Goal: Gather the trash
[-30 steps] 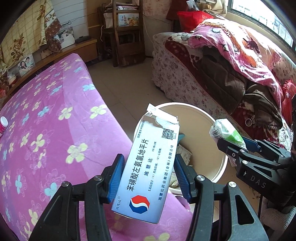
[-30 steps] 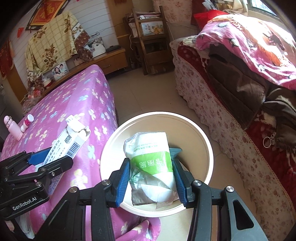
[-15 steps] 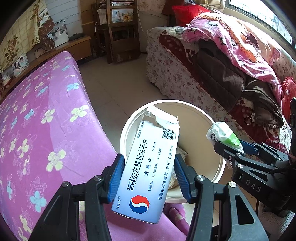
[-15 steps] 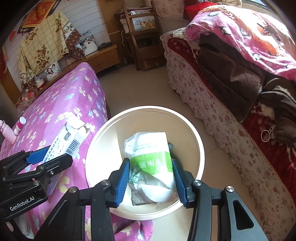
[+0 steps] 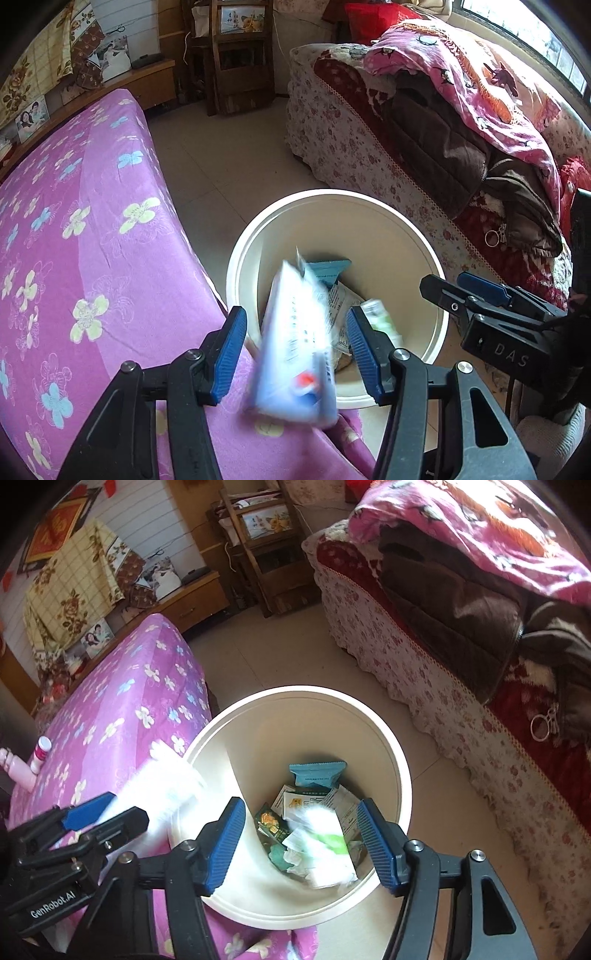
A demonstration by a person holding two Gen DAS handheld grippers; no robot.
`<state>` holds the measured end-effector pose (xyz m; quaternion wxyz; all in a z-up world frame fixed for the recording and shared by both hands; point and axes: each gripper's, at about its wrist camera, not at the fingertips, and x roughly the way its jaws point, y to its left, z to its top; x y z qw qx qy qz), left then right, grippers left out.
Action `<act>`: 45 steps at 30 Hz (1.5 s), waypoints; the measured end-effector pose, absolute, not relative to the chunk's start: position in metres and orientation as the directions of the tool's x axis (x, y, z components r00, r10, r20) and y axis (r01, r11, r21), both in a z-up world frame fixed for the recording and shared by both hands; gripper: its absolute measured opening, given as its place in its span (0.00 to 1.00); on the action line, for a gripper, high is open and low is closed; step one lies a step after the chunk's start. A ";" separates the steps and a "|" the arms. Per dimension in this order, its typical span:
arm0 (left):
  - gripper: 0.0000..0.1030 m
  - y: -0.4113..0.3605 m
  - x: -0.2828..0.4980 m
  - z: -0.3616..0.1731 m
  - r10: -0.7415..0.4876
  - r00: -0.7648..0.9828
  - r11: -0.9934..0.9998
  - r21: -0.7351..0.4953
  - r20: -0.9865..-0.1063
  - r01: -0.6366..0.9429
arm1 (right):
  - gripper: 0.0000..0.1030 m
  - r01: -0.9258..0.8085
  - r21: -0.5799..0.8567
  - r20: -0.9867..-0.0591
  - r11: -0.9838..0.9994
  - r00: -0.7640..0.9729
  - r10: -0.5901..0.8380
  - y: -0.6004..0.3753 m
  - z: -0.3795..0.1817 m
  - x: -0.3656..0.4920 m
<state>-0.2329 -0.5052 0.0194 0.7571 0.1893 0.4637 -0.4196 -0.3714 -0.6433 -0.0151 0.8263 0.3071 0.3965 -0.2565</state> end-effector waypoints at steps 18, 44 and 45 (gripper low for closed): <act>0.62 -0.475 -0.243 0.047 -0.485 0.325 0.607 -0.045 -0.812 0.793 | 0.65 0.656 0.288 -0.786 0.698 0.578 -0.219 -0.616 0.010 -0.381; 0.62 -0.368 -0.281 0.153 -0.592 0.572 0.684 0.022 -0.568 0.729 | 0.75 0.706 0.143 -0.623 0.694 0.608 -0.491 -0.522 0.127 -0.417; 0.62 -0.364 -0.282 0.156 -0.592 0.582 0.688 0.028 -0.557 0.725 | 0.76 0.703 0.143 -0.619 0.697 0.613 -0.491 -0.519 0.130 -0.418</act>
